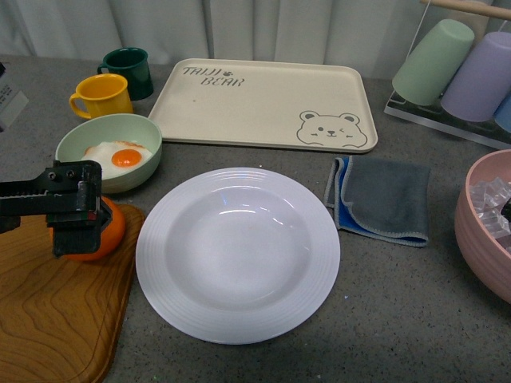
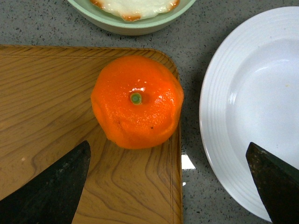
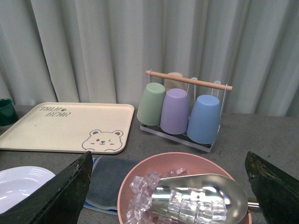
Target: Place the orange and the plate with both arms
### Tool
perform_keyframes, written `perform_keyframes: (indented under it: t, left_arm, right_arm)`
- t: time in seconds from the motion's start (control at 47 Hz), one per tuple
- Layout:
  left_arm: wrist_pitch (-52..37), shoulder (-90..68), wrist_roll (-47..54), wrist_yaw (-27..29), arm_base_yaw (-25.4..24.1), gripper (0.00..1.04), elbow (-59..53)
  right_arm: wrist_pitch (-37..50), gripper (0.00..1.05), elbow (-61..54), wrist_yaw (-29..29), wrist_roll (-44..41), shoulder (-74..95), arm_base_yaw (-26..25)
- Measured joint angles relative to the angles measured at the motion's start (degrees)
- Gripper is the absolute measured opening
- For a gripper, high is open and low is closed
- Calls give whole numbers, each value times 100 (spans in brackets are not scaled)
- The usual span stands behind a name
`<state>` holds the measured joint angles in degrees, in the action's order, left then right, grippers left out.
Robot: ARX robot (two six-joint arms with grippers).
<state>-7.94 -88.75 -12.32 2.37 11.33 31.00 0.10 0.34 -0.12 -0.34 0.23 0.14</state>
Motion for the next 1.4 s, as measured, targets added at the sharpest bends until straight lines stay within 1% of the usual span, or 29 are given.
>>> perform_keyframes:
  t: [0.085,0.532,0.872,0.915,0.936,1.021,1.085,1.17,1.277,1.404]
  left_arm:
    - [-13,-297,-59,101,-4,98,173]
    - [-76,-1084,-131,153,-166,98,629]
    - [168,-1473,-136,151,-262,98,896]
    - [170,-1475,-131,173,-267,94,898]
    - [170,-1475,-133,168,-267,87,901]
    - [168,-1475,-136,162,-271,73,903]
    - [166,-1475,-144,157,-271,66,903]
    - [142,-1471,-160,142,-271,53,903]
    - [131,-1399,-168,170,-271,48,894]
    - [127,-1154,-188,175,-184,47,894]
  right_arm:
    - [0,95,-2,0,0,0,0]
    - [0,95,-2,0,0,0,0]
    - [0,95,0,0,0,0,0]
    - [0,95,0,0,0,0,0]
    - [0,95,0,0,0,-2,0]
    - [0,95,0,0,0,-2,0]
    - [0,95,0,0,0,0,0]
    - [0,95,0,0,0,0,0]
    - [0,95,0,0,0,-2,0]
    - [0,95,0,0,0,-2,0]
